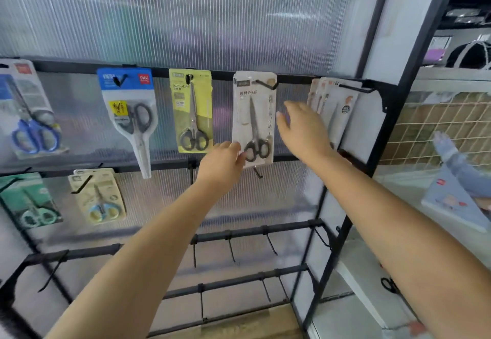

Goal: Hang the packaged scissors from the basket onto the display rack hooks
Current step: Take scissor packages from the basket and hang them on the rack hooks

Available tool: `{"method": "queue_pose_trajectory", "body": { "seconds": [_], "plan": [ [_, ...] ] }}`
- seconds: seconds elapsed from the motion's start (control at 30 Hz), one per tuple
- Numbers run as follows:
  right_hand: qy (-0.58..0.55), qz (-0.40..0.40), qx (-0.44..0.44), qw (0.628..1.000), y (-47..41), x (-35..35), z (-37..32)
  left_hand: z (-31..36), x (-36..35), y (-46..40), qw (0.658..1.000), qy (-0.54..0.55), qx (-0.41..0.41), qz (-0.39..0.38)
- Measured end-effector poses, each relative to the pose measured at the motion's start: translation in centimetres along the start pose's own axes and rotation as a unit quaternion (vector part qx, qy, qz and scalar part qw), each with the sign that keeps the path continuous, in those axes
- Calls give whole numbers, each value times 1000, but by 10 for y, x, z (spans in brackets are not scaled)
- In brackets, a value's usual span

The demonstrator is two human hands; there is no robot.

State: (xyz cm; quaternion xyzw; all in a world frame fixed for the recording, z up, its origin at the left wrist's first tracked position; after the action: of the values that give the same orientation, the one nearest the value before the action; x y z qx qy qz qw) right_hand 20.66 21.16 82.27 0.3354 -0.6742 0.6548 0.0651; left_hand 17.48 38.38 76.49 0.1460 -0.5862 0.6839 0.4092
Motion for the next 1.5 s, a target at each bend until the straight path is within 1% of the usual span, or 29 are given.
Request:
{"method": "queue_pose_trajectory", "body": {
  "seconds": [0.07, 0.13, 0.2, 0.27, 0.4, 0.6, 0.7, 0.77, 0.87, 0.93, 1.03, 1.17, 1.27, 1.33, 1.4, 1.5],
  "plan": [
    [21, -48, 18, 998, 27, 5, -2, 16, 2, 13, 998, -37, -39, -31],
    [60, -111, 11, 992, 60, 12, -1, 29, -3, 31, 995, -53, -53, -66],
    [98, -162, -17, 982, 101, 25, 2, 41, -10, 52, 992, -49, -63, -103],
    [121, -190, -56, 973, 144, 41, 2, 53, -18, 77, 985, -45, -83, -143],
    [162, -213, -134, 954, 223, 72, -6, 73, -28, 132, 965, -24, -135, -225],
    [247, -236, -260, 903, 333, 127, -28, 99, -23, 209, 929, 27, -254, -268],
    [292, -230, -300, 879, 389, 160, -33, 113, -21, 257, 904, 67, -302, -295],
    [309, -230, -351, 853, 421, 180, -37, 125, -23, 289, 878, 84, -348, -317],
    [324, -231, -386, 832, 455, 202, -44, 145, -27, 320, 851, 99, -394, -332],
    [328, -234, -404, 821, 479, 218, -48, 163, -31, 340, 840, 117, -402, -346],
    [337, -253, -442, 792, 519, 237, -46, 186, -43, 376, 822, 128, -412, -370],
    [317, -280, -494, 759, 570, 244, -24, 202, -78, 421, 783, 108, -462, -403],
    [300, -315, -518, 736, 607, 239, -7, 207, -106, 445, 764, 80, -475, -429],
    [286, -336, -523, 729, 632, 232, 7, 210, -127, 460, 752, 63, -487, -440],
    [268, -350, -539, 718, 658, 224, 22, 213, -150, 473, 747, 62, -474, -462],
    [252, -356, -562, 703, 693, 210, 40, 221, -181, 491, 754, 69, -436, -487]
  ]
}}
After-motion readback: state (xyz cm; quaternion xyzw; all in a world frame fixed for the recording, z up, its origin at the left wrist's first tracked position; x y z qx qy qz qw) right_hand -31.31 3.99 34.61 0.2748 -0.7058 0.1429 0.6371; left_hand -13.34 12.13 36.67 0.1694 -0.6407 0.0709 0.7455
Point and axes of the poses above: each hand's wrist, its own y-axis away from the middle knuckle, its own x-axis out of the back of the hand, z = x × y, the point moved 1 cm from there along -y, towards the middle knuckle, and after that the axes turned 14 degrees about z, right-handed, at the moved point
